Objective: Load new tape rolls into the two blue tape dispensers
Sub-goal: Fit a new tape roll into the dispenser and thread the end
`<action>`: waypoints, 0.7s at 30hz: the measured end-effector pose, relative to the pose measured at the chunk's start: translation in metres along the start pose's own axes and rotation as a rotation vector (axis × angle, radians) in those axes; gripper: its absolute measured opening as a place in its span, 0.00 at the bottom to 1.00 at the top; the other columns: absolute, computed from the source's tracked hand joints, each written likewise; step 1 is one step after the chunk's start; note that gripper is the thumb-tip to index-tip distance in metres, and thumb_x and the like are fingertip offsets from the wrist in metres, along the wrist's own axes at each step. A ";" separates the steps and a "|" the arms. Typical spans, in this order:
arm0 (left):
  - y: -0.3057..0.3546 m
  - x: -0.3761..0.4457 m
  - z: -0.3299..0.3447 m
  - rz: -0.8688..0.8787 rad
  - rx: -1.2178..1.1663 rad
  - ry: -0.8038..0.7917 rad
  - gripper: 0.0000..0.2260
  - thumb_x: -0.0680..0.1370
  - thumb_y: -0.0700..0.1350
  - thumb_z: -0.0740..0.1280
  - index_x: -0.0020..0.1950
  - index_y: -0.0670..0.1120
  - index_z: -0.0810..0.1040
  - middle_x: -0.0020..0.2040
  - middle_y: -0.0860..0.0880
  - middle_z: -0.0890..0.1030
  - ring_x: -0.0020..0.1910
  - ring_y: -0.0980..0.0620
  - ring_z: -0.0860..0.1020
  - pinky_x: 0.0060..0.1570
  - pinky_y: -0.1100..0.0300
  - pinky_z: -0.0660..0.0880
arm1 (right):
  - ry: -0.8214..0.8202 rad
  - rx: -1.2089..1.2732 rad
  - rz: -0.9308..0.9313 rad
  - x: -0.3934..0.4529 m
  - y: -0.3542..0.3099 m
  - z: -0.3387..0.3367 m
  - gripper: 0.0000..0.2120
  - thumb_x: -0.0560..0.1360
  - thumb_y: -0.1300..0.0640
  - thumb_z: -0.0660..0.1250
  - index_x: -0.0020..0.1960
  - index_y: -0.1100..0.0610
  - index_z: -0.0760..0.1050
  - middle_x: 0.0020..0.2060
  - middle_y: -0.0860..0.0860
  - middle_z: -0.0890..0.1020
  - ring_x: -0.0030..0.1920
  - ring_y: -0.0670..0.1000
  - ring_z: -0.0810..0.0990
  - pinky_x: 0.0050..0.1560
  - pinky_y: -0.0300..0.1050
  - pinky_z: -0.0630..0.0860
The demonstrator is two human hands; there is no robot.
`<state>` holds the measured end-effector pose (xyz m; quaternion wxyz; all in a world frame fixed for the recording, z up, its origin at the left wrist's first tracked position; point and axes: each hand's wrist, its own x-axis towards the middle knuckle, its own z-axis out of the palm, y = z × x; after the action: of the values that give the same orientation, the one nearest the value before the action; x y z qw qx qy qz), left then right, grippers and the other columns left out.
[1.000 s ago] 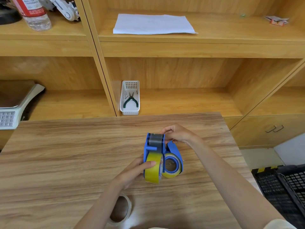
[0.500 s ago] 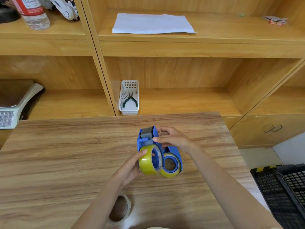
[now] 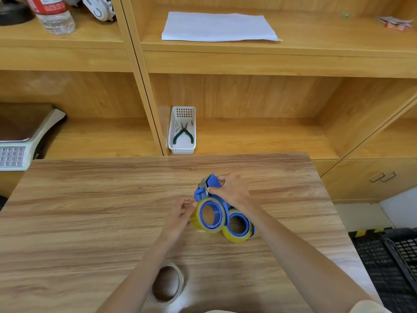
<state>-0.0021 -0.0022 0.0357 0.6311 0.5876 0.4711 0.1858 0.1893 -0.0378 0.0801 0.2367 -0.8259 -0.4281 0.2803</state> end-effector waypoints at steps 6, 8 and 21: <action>-0.006 0.001 -0.003 0.148 0.540 0.111 0.15 0.77 0.59 0.67 0.57 0.51 0.79 0.49 0.52 0.84 0.44 0.52 0.83 0.42 0.57 0.77 | 0.009 -0.162 0.044 0.016 -0.010 0.022 0.19 0.68 0.39 0.72 0.47 0.54 0.80 0.31 0.46 0.72 0.34 0.49 0.73 0.25 0.39 0.60; -0.007 0.004 -0.006 0.182 0.715 0.140 0.15 0.76 0.55 0.70 0.61 0.51 0.80 0.54 0.52 0.83 0.45 0.51 0.84 0.43 0.56 0.78 | -0.009 -0.188 0.032 0.018 -0.013 0.027 0.17 0.68 0.41 0.73 0.40 0.55 0.76 0.27 0.47 0.69 0.32 0.50 0.72 0.25 0.41 0.60; -0.039 0.019 -0.013 0.155 0.959 0.071 0.10 0.77 0.50 0.66 0.56 0.49 0.74 0.49 0.47 0.84 0.50 0.40 0.80 0.46 0.53 0.72 | -0.057 -0.199 0.123 0.011 -0.008 0.072 0.29 0.70 0.44 0.74 0.32 0.45 0.52 0.29 0.43 0.62 0.35 0.49 0.68 0.26 0.40 0.58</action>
<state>-0.0161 0.0106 -0.0052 0.2570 0.8388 0.4797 0.0140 0.1416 -0.0137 0.0295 0.1237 -0.8616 -0.4091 0.2739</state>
